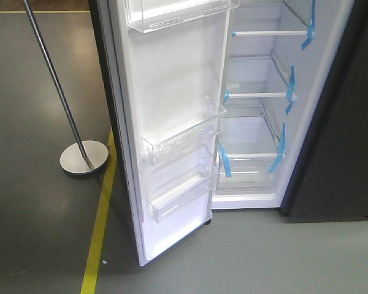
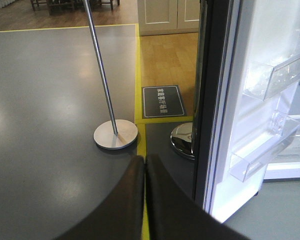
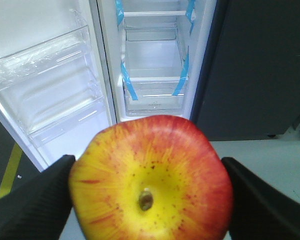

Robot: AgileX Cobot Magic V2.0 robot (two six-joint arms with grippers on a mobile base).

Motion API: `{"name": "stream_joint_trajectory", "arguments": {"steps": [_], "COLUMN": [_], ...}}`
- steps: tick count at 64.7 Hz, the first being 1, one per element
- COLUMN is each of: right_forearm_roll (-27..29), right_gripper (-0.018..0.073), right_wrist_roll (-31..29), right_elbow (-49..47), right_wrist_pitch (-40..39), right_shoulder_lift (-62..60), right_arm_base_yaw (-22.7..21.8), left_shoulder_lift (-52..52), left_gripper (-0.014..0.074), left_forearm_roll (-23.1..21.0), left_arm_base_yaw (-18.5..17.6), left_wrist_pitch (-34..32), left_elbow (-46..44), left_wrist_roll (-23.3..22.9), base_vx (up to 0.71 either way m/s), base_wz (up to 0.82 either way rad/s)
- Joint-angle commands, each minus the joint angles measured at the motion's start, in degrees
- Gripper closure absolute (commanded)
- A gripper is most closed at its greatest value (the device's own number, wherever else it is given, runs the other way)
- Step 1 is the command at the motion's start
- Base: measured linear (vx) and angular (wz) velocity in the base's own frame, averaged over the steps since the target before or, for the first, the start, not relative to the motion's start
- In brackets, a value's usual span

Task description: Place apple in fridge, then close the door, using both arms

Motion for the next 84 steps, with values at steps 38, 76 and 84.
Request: {"name": "stream_joint_trajectory", "arguments": {"steps": [38, 76, 84], "right_forearm_roll": [-0.08, -0.08, -0.08], "right_gripper": [0.0428, 0.0428, 0.0428], "right_wrist_roll": [-0.04, -0.04, -0.04], "right_elbow": [-1.59, -1.59, -1.59], "right_wrist_pitch": [-4.57, -4.57, -4.57], "right_shoulder_lift": [0.02, 0.02, 0.02], "right_arm_base_yaw": [-0.23, -0.23, -0.23], "left_shoulder_lift": [-0.63, -0.63, -0.63], "left_gripper": [0.0601, 0.0601, 0.0601], "left_forearm_roll": [0.12, 0.12, 0.12], "left_arm_base_yaw": [-0.09, -0.09, -0.09], "left_wrist_pitch": [-3.95, -3.95, -3.95], "left_elbow": [1.04, 1.04, 1.04], "left_wrist_roll": [-0.09, -0.09, -0.09], "base_vx": [0.06, 0.06, 0.05], "base_wz": [0.00, 0.00, 0.00]}}
